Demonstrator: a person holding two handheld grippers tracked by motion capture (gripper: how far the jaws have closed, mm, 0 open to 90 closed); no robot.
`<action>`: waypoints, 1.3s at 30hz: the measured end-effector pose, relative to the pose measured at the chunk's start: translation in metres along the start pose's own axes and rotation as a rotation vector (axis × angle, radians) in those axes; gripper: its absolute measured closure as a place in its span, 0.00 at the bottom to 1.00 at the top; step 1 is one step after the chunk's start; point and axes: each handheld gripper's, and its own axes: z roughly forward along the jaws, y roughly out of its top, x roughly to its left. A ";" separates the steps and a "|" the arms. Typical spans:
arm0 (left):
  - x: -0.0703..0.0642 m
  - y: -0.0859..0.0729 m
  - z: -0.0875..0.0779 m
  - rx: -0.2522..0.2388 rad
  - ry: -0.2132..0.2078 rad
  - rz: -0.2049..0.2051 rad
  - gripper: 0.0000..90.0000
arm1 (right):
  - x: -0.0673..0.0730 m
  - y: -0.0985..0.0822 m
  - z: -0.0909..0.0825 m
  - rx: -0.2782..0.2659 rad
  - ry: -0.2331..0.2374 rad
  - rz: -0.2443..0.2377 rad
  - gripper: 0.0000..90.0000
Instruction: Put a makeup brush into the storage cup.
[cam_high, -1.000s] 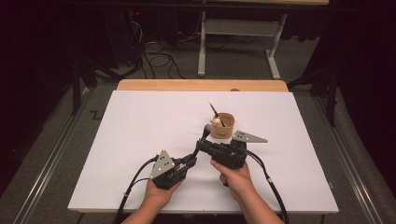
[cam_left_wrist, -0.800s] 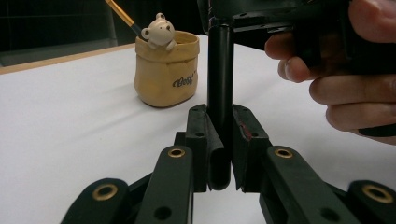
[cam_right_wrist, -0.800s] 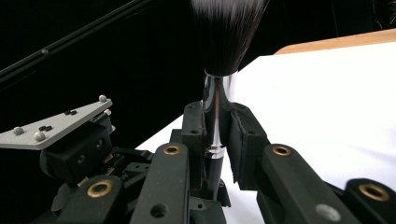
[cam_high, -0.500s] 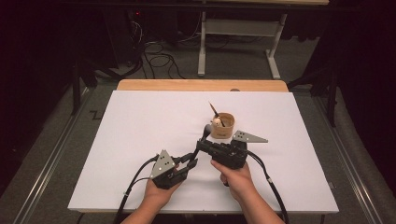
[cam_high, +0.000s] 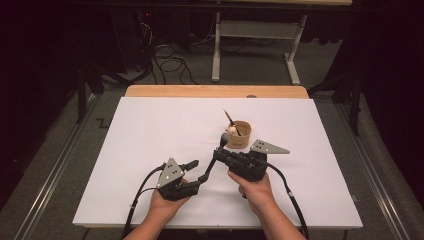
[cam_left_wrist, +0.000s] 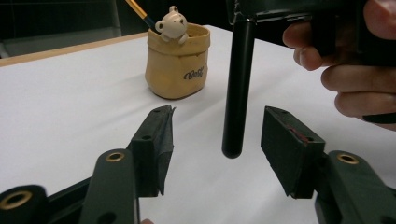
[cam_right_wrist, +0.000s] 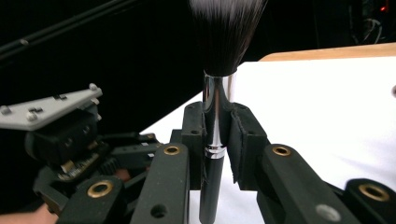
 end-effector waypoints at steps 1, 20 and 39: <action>0.001 0.001 -0.002 0.001 0.005 0.000 0.47 | 0.000 0.000 -0.001 0.002 -0.007 -0.007 0.88; 0.034 -0.009 -0.030 0.016 0.127 -0.023 0.25 | -0.004 0.000 -0.014 -0.006 -0.070 -0.077 0.88; 0.038 -0.010 -0.038 -0.003 0.160 -0.042 0.08 | -0.019 0.004 -0.043 -0.049 -0.174 -0.113 0.88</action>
